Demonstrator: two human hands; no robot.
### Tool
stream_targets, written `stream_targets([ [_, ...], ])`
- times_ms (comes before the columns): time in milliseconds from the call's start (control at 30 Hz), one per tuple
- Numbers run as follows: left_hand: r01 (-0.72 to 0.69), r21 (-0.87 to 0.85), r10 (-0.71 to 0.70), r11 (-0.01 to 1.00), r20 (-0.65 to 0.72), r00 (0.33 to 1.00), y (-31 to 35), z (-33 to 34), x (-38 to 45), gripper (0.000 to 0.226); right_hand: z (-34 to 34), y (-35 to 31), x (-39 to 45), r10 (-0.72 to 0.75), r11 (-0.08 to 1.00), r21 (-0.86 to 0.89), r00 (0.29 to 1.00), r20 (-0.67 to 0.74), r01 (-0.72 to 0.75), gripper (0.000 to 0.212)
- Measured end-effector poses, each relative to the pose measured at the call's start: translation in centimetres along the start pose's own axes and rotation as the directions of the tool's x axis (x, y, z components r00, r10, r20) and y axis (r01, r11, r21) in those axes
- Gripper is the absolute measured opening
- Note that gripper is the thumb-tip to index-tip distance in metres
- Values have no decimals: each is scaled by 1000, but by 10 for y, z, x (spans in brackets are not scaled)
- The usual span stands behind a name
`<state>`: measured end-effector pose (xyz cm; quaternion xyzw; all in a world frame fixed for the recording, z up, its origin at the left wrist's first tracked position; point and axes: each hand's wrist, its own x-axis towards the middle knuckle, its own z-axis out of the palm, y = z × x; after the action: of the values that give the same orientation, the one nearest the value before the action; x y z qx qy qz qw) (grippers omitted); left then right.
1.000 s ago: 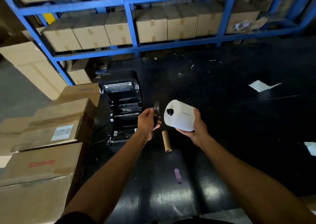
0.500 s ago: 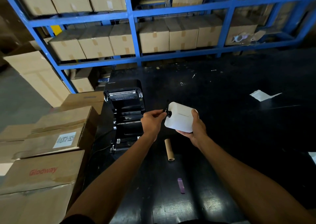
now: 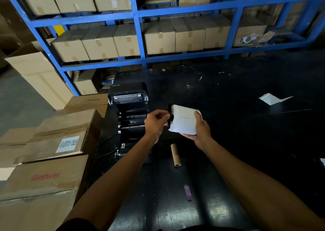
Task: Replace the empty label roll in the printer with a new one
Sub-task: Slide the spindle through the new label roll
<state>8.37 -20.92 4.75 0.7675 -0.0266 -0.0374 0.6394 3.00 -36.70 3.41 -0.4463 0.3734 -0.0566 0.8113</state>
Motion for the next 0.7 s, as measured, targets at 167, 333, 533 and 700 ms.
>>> stream_targets([
  [167, 16, -57, -14, 998, 44, 999, 1, -6, 1, 21, 2, 0, 0, 10, 1000, -9, 1000, -3, -10, 57],
  [333, 41, -152, -29, 988, 76, 997, 1, -10, -3, 22, 4, -1, -1, 15, 1000, -20, 1000, 2, -15, 60],
  [533, 296, -293, -290, 909, 67, 955, 7, -10, 0, 13, 4, 0, -1, -19, 997, -69, 1000, 21, 21, 55],
  [700, 400, -309, -388, 863, 102, 916, 9, -8, 0, 3, 5, 3, -3, -36, 994, -107, 999, 28, 39, 50],
])
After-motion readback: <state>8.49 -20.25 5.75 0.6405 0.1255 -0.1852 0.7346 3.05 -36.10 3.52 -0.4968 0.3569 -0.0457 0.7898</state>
